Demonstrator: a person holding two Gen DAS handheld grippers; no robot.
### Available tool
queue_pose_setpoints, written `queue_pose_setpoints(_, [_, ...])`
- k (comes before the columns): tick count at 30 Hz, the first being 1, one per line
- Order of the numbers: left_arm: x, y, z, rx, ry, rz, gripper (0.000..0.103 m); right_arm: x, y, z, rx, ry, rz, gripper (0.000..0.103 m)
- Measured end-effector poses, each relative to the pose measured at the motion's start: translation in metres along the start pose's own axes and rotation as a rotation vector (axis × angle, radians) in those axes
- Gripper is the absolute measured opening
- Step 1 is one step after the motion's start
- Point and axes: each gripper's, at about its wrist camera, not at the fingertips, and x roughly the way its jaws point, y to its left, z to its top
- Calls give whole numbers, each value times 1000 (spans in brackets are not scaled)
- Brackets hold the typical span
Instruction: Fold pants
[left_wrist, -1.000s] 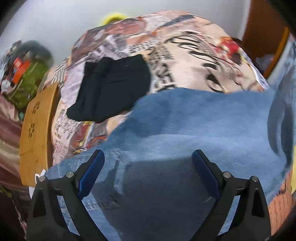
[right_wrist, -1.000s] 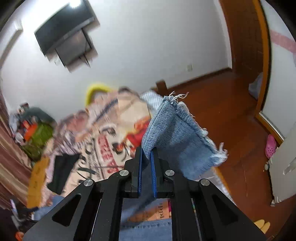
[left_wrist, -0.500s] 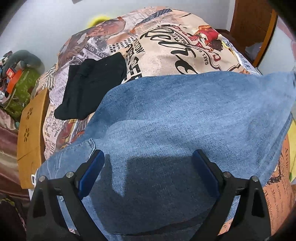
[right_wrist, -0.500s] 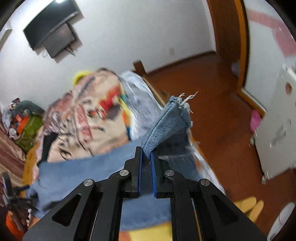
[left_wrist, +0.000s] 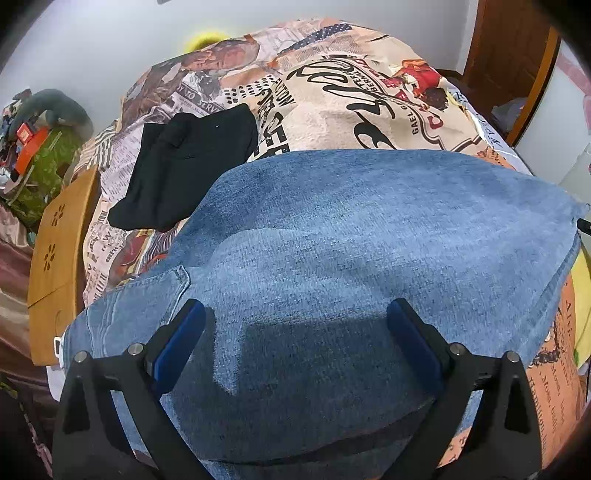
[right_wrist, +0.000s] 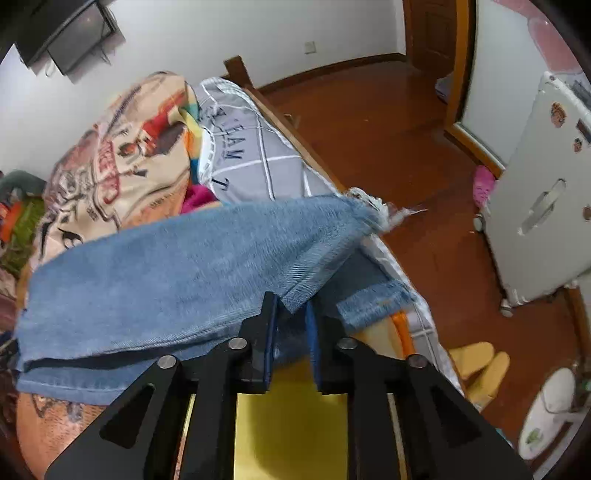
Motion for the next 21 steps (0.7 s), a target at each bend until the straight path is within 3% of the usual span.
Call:
queue_pose_setpoints(2, [0, 3, -1, -9, 2, -11, 100, -7, 4, -1, -34, 0, -47, 20])
queue_pose_setpoints(6, [-5, 9, -1, -21, -13, -8, 100, -32, 17, -1, -68, -61, -56, 38])
queue_pose_setpoints(11, [-25, 39, -1, -78, -65, 13, 100, -59, 66, 8, -167, -136, 33, 41])
queue_pose_setpoints(21, [-63, 150, -17, -272, -149, 139, 100, -75, 207, 19, -389, -197, 277, 42])
